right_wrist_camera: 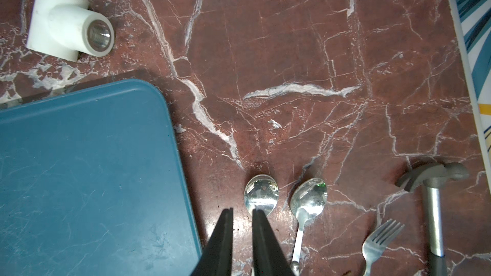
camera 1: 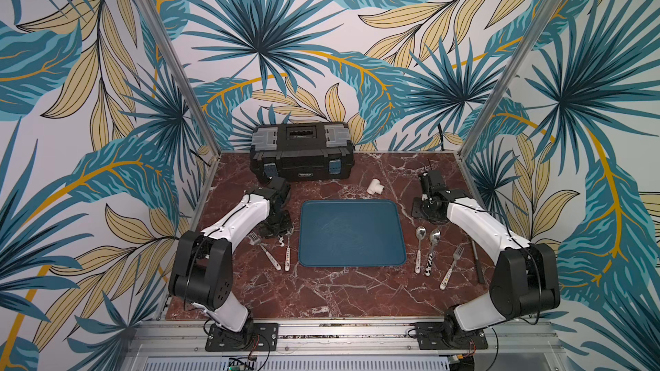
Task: Set the spoon and fork side by side
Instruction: Pick up the fork at the center of the board, then place the fork on the tray.
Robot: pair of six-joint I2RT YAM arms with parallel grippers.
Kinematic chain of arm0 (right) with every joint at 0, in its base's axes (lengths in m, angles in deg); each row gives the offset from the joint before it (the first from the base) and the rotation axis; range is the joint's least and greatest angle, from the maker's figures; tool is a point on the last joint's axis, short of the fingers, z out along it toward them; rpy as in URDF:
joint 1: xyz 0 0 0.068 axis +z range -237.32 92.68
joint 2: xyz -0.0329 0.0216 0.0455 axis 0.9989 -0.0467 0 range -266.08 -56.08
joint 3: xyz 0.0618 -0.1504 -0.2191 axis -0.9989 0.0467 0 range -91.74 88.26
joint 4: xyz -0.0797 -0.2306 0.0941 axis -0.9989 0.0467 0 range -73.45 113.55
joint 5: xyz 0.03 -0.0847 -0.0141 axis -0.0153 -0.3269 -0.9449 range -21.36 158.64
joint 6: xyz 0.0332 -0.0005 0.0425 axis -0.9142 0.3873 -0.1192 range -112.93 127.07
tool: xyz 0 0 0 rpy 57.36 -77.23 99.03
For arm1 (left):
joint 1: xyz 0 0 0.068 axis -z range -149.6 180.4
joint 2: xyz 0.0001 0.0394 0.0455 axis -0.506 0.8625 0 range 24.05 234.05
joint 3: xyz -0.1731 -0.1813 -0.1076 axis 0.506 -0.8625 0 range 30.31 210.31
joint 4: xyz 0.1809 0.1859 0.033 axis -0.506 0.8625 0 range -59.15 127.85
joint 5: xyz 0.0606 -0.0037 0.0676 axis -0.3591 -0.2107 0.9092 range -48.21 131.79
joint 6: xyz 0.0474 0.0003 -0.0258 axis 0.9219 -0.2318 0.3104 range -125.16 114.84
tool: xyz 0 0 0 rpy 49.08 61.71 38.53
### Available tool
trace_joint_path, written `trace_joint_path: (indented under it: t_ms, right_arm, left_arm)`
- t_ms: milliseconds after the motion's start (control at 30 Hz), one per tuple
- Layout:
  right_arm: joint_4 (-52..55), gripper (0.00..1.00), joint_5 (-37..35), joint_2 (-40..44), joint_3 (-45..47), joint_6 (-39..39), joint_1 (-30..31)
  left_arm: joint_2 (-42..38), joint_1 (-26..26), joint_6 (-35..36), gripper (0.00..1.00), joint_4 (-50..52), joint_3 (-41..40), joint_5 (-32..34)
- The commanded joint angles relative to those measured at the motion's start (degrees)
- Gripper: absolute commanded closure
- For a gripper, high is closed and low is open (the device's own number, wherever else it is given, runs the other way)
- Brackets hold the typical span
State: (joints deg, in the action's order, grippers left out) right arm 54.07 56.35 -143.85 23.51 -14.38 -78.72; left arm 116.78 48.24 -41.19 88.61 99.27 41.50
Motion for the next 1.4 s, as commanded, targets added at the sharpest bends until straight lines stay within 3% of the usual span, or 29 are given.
trace_joint_path:
  t_ms: [0,200,967,1367]
  right_arm:
    - [-0.4,0.79,0.6,0.0,1.0,0.0,-0.2]
    - [0.0,0.79,0.0,0.5,1.2,0.2,-0.3]
    - [-0.2,0.78,0.4,1.2,1.6,0.4,-0.4]
    - [-0.1,0.70,0.3,1.1,1.6,0.2,-0.4]
  left_arm:
    - [2.5,6.3,1.9,1.00,3.0,4.6,-3.0]
    - [11.0,12.4,1.0,1.00,1.8,8.8,-5.0]
    - [17.1,13.1,-1.5,1.00,-2.6,5.1,-6.5]
    - [18.7,13.6,-1.5,0.79,-1.9,4.9,-6.4]
